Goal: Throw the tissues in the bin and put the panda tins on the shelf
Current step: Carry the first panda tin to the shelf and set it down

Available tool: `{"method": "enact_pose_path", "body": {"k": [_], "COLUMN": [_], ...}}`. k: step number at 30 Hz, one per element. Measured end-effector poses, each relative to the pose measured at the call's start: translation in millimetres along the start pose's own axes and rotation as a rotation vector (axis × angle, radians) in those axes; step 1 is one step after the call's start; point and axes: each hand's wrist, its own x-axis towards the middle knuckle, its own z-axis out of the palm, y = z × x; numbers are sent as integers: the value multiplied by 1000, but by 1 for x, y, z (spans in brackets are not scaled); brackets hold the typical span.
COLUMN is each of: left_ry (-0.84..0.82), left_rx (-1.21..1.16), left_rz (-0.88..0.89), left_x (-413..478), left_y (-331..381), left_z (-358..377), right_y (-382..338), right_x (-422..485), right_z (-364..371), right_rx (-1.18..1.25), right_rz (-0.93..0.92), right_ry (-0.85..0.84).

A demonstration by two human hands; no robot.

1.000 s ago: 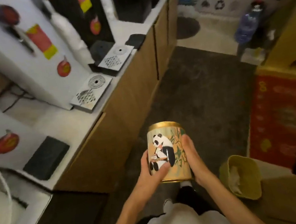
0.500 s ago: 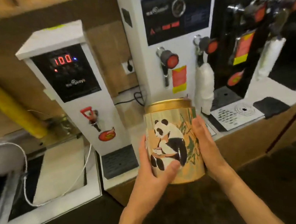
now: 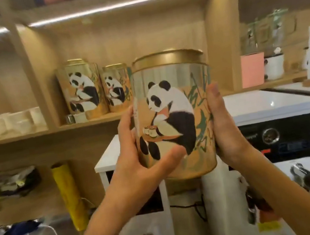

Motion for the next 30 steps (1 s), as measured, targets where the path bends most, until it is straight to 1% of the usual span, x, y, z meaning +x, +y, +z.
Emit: {"method": "enact_pose_path", "body": {"k": [3,5,8,11,13,17,20,21,26,30], "left_ry": [8,30,21,-66,-111,-203,-253,-245,-171,-133], "left_rx": [24,44,108,173,221,324,386,404,374,346], "left_rz": [83,111,92,19,-33,-137,-247,-272,-280,-305], "left_x": [66,108,160,208,239,288,311,317,337,347], "left_y": [-6,-19,-48,-81,-103,-144,-169,-176,-201,-222], "left_z": [-31,-46,-59,-63,-65,-66,-66,-65,-61,-58], "right_y": [-23,-33,-35,-22,-4,37,68,77,113,136], "right_x": [65,103,152,198,224,266,287,292,324,341], "right_z": [4,2,-9,-24,-36,-62,-79,-84,-101,-109], "right_rx": [-220,-385,-597,-708,-702,-555,-517,-523,-557,-501], "right_rz": [-91,-49,24,39,91,271,315,318,311,312], "right_ry": [-54,-115,-178,-161,-178,-194,-184,-189,-191,-194]}}
